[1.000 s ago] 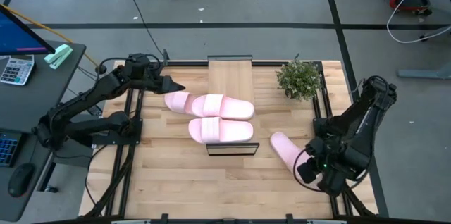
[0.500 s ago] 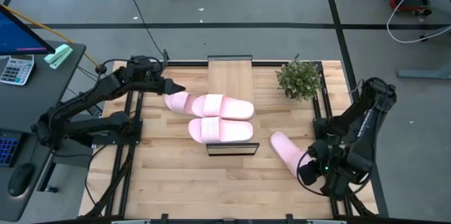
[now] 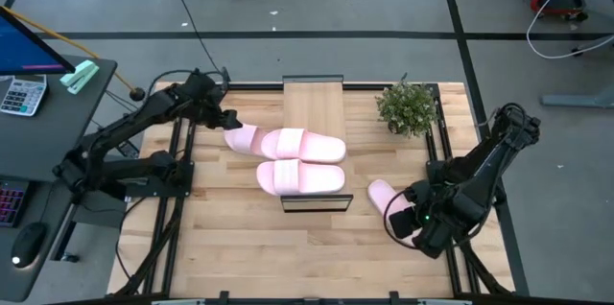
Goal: Pick and place slides into the shelf
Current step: Put the pink slipper on the shelf
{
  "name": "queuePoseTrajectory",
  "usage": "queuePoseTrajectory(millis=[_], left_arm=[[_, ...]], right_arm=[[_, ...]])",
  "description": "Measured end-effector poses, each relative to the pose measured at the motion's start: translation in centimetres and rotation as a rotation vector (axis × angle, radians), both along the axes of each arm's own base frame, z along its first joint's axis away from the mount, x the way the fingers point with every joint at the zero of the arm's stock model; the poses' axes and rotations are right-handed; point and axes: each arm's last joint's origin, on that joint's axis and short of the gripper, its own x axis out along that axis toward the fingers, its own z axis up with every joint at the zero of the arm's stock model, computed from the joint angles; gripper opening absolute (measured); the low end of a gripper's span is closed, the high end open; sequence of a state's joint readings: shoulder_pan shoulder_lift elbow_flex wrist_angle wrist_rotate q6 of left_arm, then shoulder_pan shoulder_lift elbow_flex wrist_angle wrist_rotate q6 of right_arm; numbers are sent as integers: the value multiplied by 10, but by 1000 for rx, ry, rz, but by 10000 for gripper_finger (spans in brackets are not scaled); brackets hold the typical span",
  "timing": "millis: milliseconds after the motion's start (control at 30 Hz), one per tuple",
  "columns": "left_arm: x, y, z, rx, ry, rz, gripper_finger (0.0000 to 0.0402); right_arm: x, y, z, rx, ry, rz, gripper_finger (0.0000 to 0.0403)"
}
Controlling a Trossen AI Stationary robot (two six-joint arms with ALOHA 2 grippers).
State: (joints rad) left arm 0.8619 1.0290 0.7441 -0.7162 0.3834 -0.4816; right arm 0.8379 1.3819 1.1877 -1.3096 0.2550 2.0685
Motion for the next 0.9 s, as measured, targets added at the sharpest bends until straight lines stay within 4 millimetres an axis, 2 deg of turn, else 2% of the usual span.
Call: queuePoseTrajectory(millis=[367, 900], left_arm=[[1, 36, -44, -129, 124, -50, 293], [11, 51, -74, -201, 132, -120, 293]], right_arm=[[9, -1, 1, -3, -79, -6, 92], [11, 1, 2, 18, -100, -7, 92]])
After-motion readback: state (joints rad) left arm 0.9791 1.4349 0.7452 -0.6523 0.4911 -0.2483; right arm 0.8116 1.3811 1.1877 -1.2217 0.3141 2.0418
